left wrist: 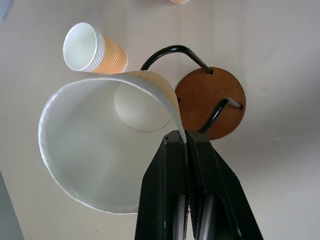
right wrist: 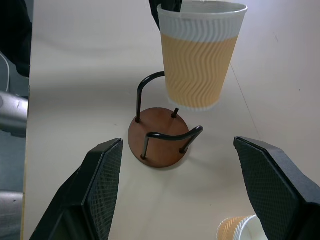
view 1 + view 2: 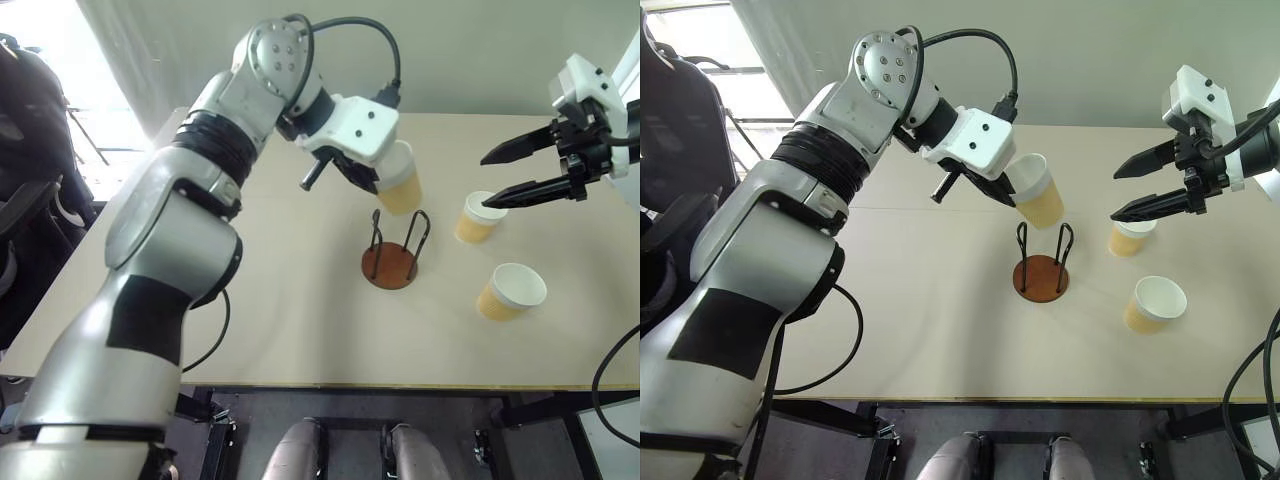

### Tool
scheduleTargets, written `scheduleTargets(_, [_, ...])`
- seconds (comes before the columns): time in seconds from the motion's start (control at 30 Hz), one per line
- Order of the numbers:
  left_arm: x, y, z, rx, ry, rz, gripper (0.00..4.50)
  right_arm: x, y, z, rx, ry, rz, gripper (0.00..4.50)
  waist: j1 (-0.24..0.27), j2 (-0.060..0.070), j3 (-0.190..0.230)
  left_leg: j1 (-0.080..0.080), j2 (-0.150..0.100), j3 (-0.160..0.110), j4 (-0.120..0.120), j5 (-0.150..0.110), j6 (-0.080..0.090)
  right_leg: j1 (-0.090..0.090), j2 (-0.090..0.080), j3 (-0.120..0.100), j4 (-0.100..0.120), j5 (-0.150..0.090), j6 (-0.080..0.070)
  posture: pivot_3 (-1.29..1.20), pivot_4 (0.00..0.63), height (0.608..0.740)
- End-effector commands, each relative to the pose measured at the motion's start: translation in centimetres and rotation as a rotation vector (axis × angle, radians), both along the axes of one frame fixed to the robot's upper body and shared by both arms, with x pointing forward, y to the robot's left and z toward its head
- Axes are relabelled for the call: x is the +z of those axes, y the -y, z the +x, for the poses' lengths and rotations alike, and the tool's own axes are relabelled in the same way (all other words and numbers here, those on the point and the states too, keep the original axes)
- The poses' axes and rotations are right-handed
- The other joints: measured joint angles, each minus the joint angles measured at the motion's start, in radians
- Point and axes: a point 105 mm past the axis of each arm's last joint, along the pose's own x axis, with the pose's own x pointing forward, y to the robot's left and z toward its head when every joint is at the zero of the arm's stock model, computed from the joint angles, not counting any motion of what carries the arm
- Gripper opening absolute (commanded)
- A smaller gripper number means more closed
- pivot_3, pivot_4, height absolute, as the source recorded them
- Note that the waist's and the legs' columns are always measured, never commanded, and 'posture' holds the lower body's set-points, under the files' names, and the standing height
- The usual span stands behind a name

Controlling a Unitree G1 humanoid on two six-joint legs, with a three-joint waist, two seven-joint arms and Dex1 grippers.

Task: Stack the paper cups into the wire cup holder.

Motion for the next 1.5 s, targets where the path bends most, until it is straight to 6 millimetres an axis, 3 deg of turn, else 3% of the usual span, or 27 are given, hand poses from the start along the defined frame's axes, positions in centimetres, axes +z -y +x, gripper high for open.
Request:
scheduleTargets(0.03, [0.2, 0.0, -0.3, -0.030, 0.011, 0.016, 0.09, 1.3, -0.2, -0.7, 0.020, 0.045, 0.004, 3.64, 0.001, 0.000, 0.000, 0.000, 0.000, -0.001, 0.000, 0.000, 0.000, 0.000, 0.000, 0.000, 0.000, 0.000, 0.000, 0.00, 0.150, 0.740])
scheduleTargets(0.83, [-1.1, 0.1, -0.1, -0.047, 0.011, 0.048, 0.09, 1.2, -0.1, -0.6, 0.012, 0.049, 0.000, 3.64, 0.001, 0.000, 0.000, 0.000, -0.002, 0.001, 0.001, 0.000, 0.002, 0.000, -0.002, 0.000, 0.000, 0.001, 0.002, 0.00, 0.150, 0.740])
scheduleTargets(0.93, [-0.9, 0.3, -0.3, -0.053, 0.009, 0.039, 0.62, 1.2, 0.0, -0.6, 0.009, 0.048, -0.003, 3.64, 0.001, 0.000, 0.000, 0.000, -0.001, 0.001, 0.001, 0.000, 0.002, 0.001, -0.003, 0.000, 0.000, 0.001, 0.003, 0.00, 0.150, 0.740])
scheduleTargets(1.3, [-0.1, 1.1, -0.7, -0.073, -0.013, -0.022, 4.48, 1.1, 0.2, -0.5, 0.002, 0.051, -0.010, 3.64, 0.001, 0.000, 0.000, 0.000, -0.002, 0.001, 0.001, 0.001, 0.002, 0.001, -0.003, 0.000, 0.000, 0.002, 0.003, 0.00, 0.150, 0.740])
scheduleTargets(1.5, [3.0, 1.5, -1.2, -0.039, -0.178, -0.317, 4.48, 0.6, 0.4, -0.2, -0.005, 0.045, -0.015, 3.64, 0.002, 0.000, 0.000, 0.000, -0.002, 0.002, 0.001, 0.001, 0.003, 0.001, -0.003, 0.000, 0.000, 0.002, 0.004, 0.00, 0.150, 0.740])
